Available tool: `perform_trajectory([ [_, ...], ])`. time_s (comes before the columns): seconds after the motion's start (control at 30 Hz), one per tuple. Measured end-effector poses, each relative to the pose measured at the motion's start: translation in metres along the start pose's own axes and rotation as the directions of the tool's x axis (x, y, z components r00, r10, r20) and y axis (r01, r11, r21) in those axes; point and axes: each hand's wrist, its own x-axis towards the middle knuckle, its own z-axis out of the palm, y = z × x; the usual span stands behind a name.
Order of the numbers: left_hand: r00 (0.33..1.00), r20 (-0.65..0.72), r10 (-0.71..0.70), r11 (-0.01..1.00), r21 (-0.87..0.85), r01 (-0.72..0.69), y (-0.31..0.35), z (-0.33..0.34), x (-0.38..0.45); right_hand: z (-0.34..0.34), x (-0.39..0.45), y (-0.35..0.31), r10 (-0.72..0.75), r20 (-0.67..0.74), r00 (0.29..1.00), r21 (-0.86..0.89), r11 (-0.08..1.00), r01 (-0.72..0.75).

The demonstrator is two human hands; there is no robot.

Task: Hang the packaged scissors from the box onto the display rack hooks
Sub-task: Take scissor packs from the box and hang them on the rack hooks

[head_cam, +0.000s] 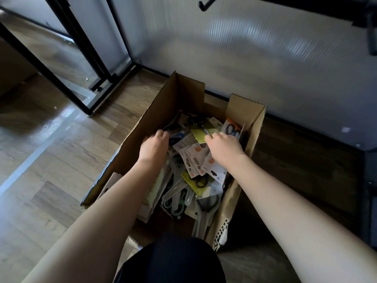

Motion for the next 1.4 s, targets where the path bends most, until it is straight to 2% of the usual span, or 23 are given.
perform_trajectory([
  [0.23, 0.997, -0.077, 0.017, 1.000, -0.010, -0.018, 0.009, -0.004, 0.004, -0.009, -0.010, -0.005, -0.026, -0.020, 0.999, 0.017, 1.000, 0.026],
  [0.43, 0.999, -0.014, 0.043, 0.998, -0.039, -0.044, 0.033, -0.052, -0.037, -0.071, -0.053, 0.001, 0.027, -0.008, 1.000, 0.092, 0.995, -0.026],
  [0.53, 0.996, 0.090, 0.020, 0.997, -0.075, -0.013, 0.043, -0.101, -0.069, -0.122, -0.082, 0.004, 0.031, 0.009, 0.999, 0.114, 0.993, -0.031],
  [0.63, 0.992, 0.125, -0.003, 0.990, -0.139, 0.021, 0.047, -0.159, -0.106, -0.180, -0.113, 0.002, 0.029, 0.022, 0.999, 0.141, 0.990, -0.031],
  [0.77, 0.982, 0.185, -0.021, 0.983, -0.175, 0.054, 0.047, -0.249, -0.157, -0.261, -0.158, -0.008, 0.027, 0.111, 0.993, 0.223, 0.973, -0.052],
  [0.87, 0.956, 0.259, -0.134, 0.921, -0.324, 0.217, 0.054, -0.323, -0.193, -0.322, -0.192, -0.015, 0.095, 0.196, 0.976, 0.365, 0.917, -0.162],
  [0.93, 0.927, 0.307, -0.214, 0.875, -0.361, 0.322, 0.062, -0.370, -0.216, -0.363, -0.212, -0.019, 0.158, 0.233, 0.960, 0.449, 0.858, -0.250],
  [1.0, 0.922, 0.316, -0.222, 0.869, -0.365, 0.334, 0.069, -0.411, -0.236, -0.402, -0.233, -0.025, 0.219, 0.255, 0.942, 0.504, 0.801, -0.322],
  [1.17, 0.949, 0.280, -0.146, 0.858, -0.442, 0.262, 0.080, -0.490, -0.274, -0.479, -0.281, -0.032, 0.392, 0.218, 0.894, 0.603, 0.666, -0.440],
  [1.27, 0.982, 0.145, -0.125, 0.823, -0.538, 0.184, 0.091, -0.531, -0.293, -0.508, -0.308, -0.028, 0.497, 0.158, 0.853, 0.616, 0.626, -0.478],
  [1.4, 0.978, -0.022, -0.209, 0.770, -0.620, 0.151, 0.106, -0.571, -0.308, -0.540, -0.343, -0.013, 0.609, 0.149, 0.779, 0.687, 0.502, -0.525],
])
